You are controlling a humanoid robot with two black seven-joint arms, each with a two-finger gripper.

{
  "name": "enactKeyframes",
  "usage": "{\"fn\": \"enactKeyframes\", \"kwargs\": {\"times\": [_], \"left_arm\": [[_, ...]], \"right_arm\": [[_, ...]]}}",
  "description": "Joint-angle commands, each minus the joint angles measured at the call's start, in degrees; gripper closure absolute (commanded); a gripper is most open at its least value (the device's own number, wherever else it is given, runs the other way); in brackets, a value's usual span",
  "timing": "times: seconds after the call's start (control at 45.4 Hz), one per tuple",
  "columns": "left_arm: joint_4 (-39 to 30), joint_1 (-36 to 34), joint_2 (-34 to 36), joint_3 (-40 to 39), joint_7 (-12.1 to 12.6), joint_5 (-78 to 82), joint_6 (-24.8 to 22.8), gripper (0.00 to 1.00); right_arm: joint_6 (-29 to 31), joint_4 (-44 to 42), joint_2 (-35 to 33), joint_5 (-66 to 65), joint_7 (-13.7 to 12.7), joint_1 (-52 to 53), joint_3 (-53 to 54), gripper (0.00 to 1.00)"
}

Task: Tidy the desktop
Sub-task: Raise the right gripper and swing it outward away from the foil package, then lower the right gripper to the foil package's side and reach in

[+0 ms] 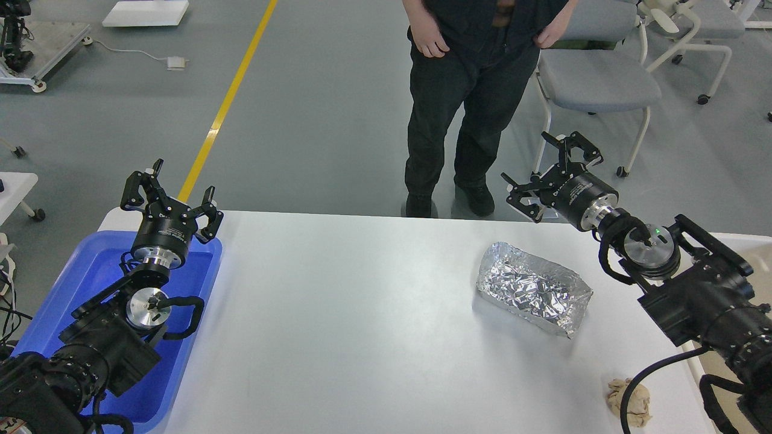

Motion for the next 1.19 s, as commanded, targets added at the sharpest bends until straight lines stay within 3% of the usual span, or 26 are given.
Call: {"fn": "enactKeyframes", "kwargs": {"times": [0.0,0.132,0.419,0.683,0.903,1.057,1.167], "left_arm": [[0.0,0.0,0.0,0.0,-0.1,0.0,0.0,0.0],[0.0,0.0,0.0,0.0,0.0,0.0,0.0,0.0],[-0.1,0.0,0.0,0.0,-0.1,0.0,-0.1,0.0],[-0.1,0.0,0.0,0.0,0.0,0.0,-0.2,0.0],[-0.1,-0.1,0.0,-0.1,0.0,0.0,-0.2,0.0],[-0.1,-0.1,0.0,0.0,0.0,0.0,-0.2,0.0],[-0.1,-0.1,0.0,0.0,0.0,0.0,-0.2,0.0]], "right_arm": [[0.3,0.4,-2.4,-1.2,0.0,1.4,-0.1,0.0],[3.0,0.9,-5.5,-5.1,-0.4,4.2,-0.2,0.0],[3.2,6.2,-9.7,-18.9,-0.7,5.9,-1.7,0.0],[3.0,16.4,-14.5,-30.7,-0.9,9.3,-8.4,0.0],[3.5,19.9,-16.5,-40.1,-0.8,16.5,-21.8,0.0],[2.7,21.5,-18.1,-46.6,1.7,24.6,-43.1,0.0],[2.3,21.6,-18.1,-46.8,4.0,27.5,-52.2,0.0]]}}
